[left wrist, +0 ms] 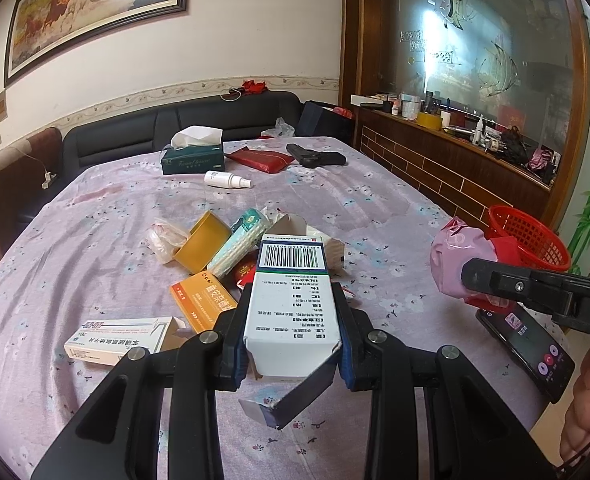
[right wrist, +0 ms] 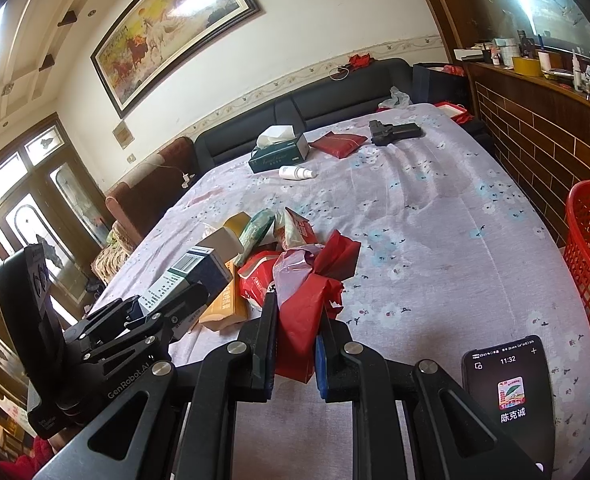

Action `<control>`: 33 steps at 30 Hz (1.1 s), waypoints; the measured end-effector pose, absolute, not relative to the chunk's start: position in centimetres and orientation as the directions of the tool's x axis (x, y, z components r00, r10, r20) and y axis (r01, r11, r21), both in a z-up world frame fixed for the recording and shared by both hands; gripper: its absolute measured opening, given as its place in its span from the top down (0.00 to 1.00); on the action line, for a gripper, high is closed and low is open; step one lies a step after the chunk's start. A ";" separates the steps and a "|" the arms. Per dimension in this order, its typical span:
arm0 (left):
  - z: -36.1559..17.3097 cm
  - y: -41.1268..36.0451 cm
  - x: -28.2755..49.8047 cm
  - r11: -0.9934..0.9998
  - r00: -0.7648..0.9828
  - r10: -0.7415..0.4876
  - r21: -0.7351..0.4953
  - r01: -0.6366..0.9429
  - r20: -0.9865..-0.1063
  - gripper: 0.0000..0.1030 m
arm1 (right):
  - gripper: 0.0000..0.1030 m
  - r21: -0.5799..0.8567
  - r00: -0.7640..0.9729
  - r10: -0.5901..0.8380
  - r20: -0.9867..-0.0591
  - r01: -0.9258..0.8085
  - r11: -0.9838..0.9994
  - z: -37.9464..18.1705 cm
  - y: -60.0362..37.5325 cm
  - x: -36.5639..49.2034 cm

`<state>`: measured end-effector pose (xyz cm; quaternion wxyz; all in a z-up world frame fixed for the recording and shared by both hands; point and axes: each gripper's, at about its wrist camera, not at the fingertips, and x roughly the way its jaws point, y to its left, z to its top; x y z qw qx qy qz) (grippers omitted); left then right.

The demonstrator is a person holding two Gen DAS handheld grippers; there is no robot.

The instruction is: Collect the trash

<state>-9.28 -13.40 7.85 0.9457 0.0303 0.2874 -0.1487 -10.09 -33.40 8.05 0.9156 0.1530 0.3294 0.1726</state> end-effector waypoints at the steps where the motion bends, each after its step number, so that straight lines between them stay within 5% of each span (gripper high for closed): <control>1: 7.8 -13.4 -9.3 0.954 0.791 -0.264 -0.029 0.298 -0.552 0.68 | 0.84 0.394 0.722 0.418 -0.551 -0.216 0.893 8.0 -33.4 -10.1; 33: 10.1 -18.5 -9.3 0.900 0.741 -0.378 -0.033 0.434 -0.555 0.68 | 0.84 0.438 0.813 0.351 -0.465 -0.133 0.889 11.3 -40.4 -12.9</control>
